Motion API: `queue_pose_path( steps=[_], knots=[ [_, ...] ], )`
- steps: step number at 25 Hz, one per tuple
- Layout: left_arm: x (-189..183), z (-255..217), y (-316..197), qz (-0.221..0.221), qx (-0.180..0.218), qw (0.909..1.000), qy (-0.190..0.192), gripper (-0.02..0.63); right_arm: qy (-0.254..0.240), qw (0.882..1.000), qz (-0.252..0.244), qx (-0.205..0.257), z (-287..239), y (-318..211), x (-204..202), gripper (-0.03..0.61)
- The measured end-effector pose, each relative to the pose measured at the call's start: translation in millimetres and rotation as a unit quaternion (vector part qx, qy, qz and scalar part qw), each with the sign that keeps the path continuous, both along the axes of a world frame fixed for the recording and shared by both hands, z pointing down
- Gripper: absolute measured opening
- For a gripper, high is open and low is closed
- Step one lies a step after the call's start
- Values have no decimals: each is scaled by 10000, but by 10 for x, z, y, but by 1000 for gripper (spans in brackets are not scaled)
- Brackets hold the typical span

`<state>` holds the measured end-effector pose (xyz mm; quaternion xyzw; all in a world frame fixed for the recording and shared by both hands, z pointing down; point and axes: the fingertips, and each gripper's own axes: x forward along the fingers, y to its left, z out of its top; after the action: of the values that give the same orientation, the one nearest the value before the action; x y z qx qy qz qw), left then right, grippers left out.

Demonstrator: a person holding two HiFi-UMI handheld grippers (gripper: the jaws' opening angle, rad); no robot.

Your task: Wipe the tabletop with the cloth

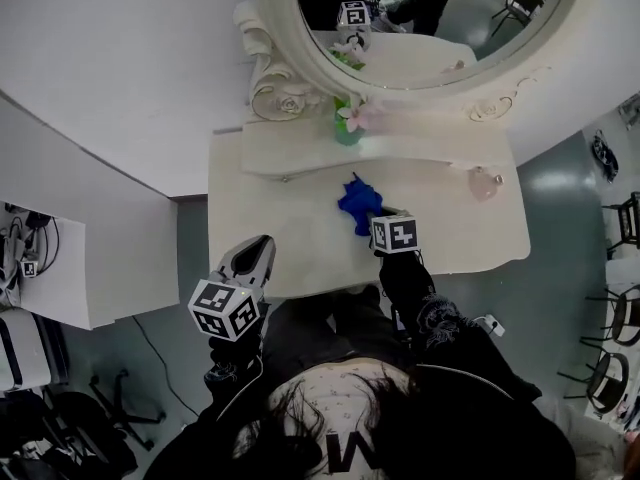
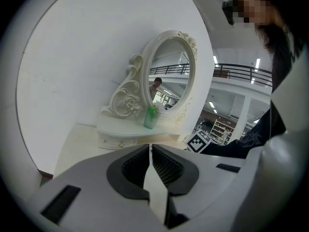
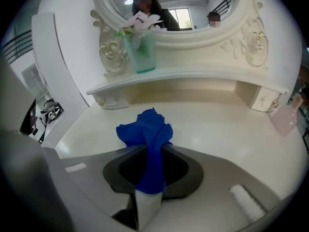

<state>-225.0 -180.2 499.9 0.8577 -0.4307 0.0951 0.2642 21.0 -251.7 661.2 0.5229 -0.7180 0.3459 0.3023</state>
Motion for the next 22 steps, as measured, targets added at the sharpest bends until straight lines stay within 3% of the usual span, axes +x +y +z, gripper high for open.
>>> queue_pose_path(
  steps=[10, 22],
  knots=[
    [1103, -43, 3, 409, -14, 9991, -132, 5, 26, 9973, 729, 38, 8, 171, 1546, 83],
    [2438, 19, 55, 695, 2, 9975, -105, 5, 212, 9940, 1064, 101, 28, 450, 3249, 83]
  ],
)
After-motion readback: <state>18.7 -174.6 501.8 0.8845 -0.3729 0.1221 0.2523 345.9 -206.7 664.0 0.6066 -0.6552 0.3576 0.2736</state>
